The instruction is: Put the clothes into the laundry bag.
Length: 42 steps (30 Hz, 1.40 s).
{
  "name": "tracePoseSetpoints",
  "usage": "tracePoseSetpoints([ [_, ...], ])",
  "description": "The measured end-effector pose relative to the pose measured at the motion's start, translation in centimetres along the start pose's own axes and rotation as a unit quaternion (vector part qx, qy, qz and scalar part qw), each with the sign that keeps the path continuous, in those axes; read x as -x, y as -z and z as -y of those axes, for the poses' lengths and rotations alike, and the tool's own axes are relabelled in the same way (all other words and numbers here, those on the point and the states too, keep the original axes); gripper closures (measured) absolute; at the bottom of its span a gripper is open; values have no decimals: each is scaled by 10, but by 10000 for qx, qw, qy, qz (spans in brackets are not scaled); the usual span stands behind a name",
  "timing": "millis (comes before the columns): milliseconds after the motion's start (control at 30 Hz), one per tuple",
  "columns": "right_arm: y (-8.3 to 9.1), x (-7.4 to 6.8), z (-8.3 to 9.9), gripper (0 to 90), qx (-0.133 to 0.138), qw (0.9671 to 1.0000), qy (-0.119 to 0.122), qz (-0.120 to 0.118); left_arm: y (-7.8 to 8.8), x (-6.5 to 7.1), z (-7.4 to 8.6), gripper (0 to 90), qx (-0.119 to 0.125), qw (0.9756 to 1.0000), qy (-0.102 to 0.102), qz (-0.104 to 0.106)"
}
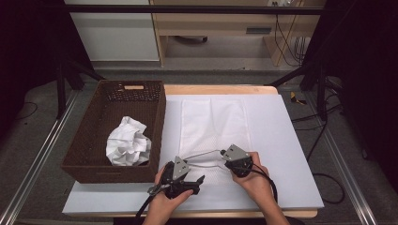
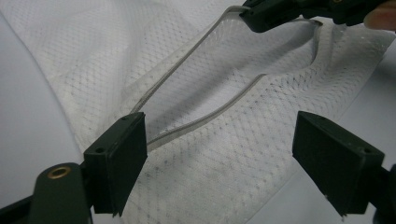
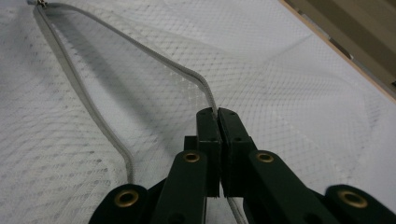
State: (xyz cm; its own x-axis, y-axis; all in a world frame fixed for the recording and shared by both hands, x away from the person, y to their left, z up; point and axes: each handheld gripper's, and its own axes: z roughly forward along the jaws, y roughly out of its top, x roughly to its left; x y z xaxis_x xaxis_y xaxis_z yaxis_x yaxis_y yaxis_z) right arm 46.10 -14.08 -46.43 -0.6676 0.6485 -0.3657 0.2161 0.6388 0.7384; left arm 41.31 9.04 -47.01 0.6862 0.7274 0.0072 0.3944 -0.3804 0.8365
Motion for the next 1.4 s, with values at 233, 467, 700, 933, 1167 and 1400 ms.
tracePoseSetpoints([
  [233,4,2,-2,887,194,9997,-29,129,0,0,0,178,-5,10000,-4,-1],
  [467,8,3,-4,887,368,9990,-50,248,0,0,0,178,2,10000,3,-7],
  [700,12,4,-6,889,560,9977,-104,371,0,-1,0,176,18,10000,13,-35],
  [933,17,4,-9,889,814,9956,-44,455,0,-1,0,175,13,10000,15,-35],
  [1167,21,3,-12,889,1007,9935,-1,540,0,-2,0,175,12,10000,23,-50],
  [1400,22,2,-13,889,1056,9929,20,542,0,-2,1,172,0,10000,31,-53],
])
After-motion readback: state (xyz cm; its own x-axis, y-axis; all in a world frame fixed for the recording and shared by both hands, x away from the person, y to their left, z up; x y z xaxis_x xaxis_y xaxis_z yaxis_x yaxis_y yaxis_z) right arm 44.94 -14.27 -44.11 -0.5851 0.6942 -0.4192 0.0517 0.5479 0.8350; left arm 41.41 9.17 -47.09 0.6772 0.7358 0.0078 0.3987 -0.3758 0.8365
